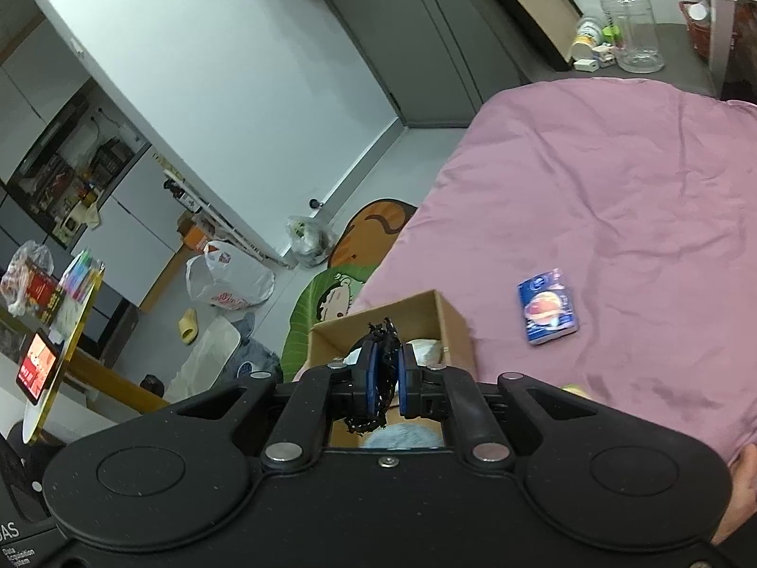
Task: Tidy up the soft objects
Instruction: 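Carry the denim plush and black item into the box and open both tools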
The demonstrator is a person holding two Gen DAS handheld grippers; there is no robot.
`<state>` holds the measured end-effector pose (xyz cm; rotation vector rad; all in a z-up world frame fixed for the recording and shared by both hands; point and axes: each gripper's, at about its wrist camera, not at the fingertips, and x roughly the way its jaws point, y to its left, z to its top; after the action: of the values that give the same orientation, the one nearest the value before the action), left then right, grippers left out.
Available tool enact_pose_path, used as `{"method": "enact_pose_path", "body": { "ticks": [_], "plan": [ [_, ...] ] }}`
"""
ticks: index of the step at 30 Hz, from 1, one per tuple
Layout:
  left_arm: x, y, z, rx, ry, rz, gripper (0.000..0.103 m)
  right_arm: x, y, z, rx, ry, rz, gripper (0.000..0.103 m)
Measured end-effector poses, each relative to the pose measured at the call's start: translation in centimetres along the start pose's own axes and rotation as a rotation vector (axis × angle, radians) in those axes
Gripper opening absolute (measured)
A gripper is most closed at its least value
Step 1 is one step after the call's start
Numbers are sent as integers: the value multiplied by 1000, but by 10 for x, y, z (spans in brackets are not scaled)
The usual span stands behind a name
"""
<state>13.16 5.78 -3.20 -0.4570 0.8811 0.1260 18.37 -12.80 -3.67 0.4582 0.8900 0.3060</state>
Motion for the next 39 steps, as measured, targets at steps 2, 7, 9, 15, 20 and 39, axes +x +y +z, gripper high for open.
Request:
{"method": "enact_pose_path", "body": {
  "ticks": [2,7,9,15,20,39],
  "plan": [
    [0,9,2,-6,1,2,11,4,5,-2,-3,3,-4,9],
    [2,30,7,-26,1,0,11,13,17,-8,-17,19,-1,9],
    [3,38,9,-38,0,-5,11,17,21,-10,-25,26,-4,9],
    [11,56,13,-64,10,-21,11,32,34,-15,-43,41,-6,9],
    [24,64,15,-75,32,-37,11,43,42,-18,-56,52,-16,9],
    [86,67,23,-93,140,-88,11,78,33,-17,-29,99,-85,9]
  ]
}}
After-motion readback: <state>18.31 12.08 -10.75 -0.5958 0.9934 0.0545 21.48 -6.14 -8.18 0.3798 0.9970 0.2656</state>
